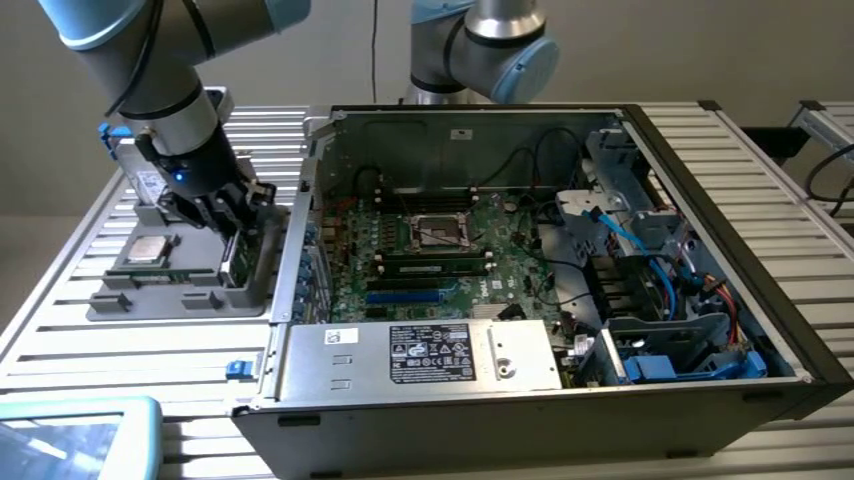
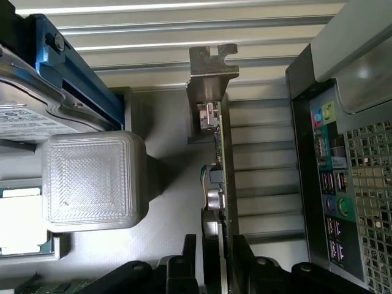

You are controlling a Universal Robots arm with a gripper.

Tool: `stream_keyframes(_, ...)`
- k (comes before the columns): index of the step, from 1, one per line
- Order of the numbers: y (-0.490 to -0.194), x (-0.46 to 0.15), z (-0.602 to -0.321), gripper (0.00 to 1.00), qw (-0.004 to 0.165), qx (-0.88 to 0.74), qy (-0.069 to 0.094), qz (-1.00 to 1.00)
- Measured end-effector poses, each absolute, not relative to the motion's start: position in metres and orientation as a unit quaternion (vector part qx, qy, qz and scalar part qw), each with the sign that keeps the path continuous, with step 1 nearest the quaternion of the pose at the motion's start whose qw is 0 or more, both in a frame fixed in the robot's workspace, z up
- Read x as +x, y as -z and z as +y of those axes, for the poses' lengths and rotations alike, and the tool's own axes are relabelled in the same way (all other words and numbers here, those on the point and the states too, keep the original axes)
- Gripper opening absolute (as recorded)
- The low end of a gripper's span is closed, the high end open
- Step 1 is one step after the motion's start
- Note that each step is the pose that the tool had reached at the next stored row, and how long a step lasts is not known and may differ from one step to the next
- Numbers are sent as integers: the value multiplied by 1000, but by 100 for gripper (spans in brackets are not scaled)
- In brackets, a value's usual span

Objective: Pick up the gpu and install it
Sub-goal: 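Pick up the gpu and move the gpu toward the slot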

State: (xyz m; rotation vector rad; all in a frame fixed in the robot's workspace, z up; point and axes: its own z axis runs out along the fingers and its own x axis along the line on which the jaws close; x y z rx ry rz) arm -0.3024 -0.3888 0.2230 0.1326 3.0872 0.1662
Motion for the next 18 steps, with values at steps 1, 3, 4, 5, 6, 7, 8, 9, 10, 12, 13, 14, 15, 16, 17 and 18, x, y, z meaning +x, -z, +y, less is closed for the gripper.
stream_keyframes(1, -223, -302, -389, 30, 23, 43, -53, 997)
stream_keyframes(3, -223, -302, -389, 28, 23, 43, -53, 997)
stream_keyframes(4, -223, -302, -389, 28, 23, 43, -53, 997)
stream_keyframes(5, -223, -302, -389, 28, 23, 43, -53, 997)
stream_keyframes(6, -223, -302, -389, 28, 23, 43, -54, 997)
stream_keyframes(7, -223, -302, -389, 28, 23, 43, -54, 997)
stream_keyframes(8, -223, -302, -389, 28, 23, 43, -54, 997)
stream_keyframes(9, -224, -302, -389, 28, 24, 43, -54, 997)
stream_keyframes(10, -228, -302, -389, 28, 24, 43, -54, 997)
stream_keyframes(12, -237, -302, -389, 28, 23, 43, -54, 997)
stream_keyframes(13, -240, -302, -389, 28, 23, 43, -54, 997)
stream_keyframes(14, -243, -302, -389, 28, 23, 43, -54, 997)
stream_keyframes(15, -246, -302, -389, 28, 23, 43, -54, 997)
stream_keyframes(16, -249, -302, -389, 28, 23, 43, -54, 997)
stream_keyframes(17, -253, -302, -389, 28, 23, 43, -54, 997)
stream_keyframes(18, -257, -302, -389, 28, 23, 43, -54, 997)
